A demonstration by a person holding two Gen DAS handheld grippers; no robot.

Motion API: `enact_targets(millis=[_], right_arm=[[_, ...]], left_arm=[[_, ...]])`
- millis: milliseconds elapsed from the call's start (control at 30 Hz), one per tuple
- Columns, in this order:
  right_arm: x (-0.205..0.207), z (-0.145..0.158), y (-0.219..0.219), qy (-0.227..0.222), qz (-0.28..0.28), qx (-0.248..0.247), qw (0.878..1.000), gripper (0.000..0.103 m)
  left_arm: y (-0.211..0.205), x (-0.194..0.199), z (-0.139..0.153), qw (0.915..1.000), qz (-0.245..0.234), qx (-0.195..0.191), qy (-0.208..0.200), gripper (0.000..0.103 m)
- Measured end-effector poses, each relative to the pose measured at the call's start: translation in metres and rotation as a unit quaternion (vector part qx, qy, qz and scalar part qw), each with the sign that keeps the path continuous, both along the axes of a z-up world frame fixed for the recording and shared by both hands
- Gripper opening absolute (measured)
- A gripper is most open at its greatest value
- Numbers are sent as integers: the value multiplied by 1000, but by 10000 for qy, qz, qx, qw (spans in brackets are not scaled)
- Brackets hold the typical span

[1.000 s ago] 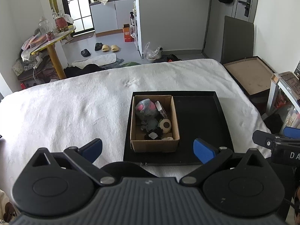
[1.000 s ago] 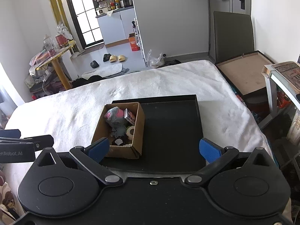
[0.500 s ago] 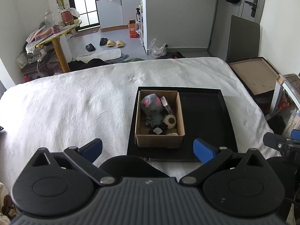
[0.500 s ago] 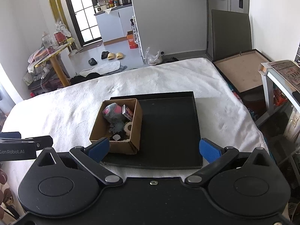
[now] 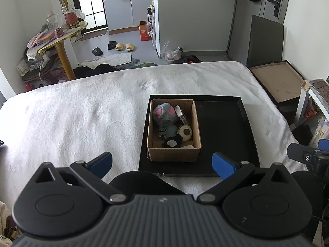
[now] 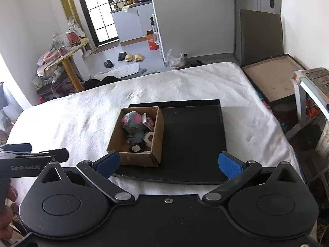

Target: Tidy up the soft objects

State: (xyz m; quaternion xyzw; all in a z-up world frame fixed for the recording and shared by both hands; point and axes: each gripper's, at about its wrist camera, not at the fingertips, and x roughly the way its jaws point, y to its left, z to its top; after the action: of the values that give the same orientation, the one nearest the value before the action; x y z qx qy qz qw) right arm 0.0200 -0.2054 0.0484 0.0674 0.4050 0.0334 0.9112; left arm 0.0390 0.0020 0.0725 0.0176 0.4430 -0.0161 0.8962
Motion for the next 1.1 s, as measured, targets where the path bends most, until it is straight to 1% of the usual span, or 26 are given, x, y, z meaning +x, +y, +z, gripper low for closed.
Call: enact_targets(millis=[100,300,367,1100], right_arm=[[1,-1,-1,30,-22,-29,10000,103],[1,1,1,129,115,48,9998,103],[1,3,3,109,173,-3,9998,103],[8,2,4,174,104,-126,9997,103]], left_arm=[[0,0,1,10000,-9,10,3,103],[-2,0,5,10000,4,47,-23,103],[-2,0,6,10000,-2,42,-29,103],[4,1,11,10000,21,40,-5,102]])
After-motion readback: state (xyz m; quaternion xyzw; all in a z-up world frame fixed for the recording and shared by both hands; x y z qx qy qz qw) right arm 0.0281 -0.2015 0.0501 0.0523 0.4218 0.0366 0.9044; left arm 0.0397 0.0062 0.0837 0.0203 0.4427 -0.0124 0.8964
